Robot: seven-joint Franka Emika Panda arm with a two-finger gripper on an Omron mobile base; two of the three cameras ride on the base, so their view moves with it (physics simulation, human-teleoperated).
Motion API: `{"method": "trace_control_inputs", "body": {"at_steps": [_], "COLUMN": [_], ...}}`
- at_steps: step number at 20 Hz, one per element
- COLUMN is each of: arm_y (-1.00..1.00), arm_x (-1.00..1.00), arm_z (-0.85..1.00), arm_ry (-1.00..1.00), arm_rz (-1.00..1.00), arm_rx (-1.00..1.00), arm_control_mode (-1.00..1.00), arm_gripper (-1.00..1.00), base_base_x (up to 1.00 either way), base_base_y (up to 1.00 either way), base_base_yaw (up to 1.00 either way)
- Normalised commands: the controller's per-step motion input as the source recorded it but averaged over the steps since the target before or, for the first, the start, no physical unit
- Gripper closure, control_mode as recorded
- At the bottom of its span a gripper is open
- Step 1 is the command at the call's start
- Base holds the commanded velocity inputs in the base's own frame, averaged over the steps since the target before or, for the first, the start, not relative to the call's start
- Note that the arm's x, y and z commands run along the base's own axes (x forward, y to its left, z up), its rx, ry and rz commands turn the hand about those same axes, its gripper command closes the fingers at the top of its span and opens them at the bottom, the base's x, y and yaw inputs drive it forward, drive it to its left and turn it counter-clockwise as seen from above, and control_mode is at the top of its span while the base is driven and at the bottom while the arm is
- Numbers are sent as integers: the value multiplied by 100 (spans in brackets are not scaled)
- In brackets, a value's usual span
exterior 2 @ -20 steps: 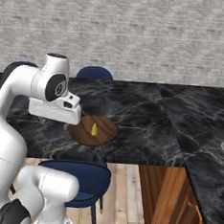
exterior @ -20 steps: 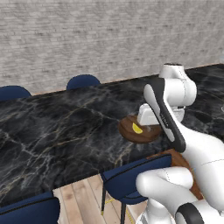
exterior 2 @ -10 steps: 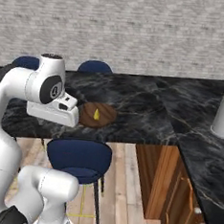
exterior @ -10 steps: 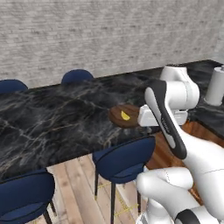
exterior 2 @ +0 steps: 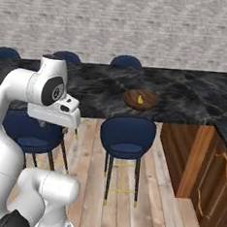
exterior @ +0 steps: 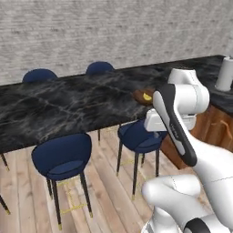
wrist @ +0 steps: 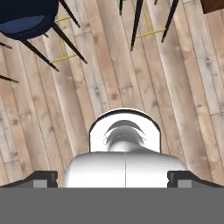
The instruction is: There is a bowl on the dining counter. Grab a lemon wedge from the fridge and place it in the bowl. Then get the liquor bottle and glass cup from the cabinet and place them next to the bowl.
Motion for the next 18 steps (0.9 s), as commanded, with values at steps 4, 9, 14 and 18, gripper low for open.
{"method": "trace_control_inputs", "body": {"at_steps": [4,9,14,18], "arm_y": [0,0,0,0], "arm_x": [0,0,0,0], "arm_z": [0,0,0,0], "arm_ry": [0,0,0,0], "arm_rz": [0,0,0,0], "arm_rx": [0,0,0,0], "arm_control_mode": [100,100,100,100], "arm_gripper": [-100,-100,-100,-100], "base_base_x": [-94,-72,-68,-57], "base_base_y": [100,100,100,100], "base_base_yaw": [11,8,8,9]}}
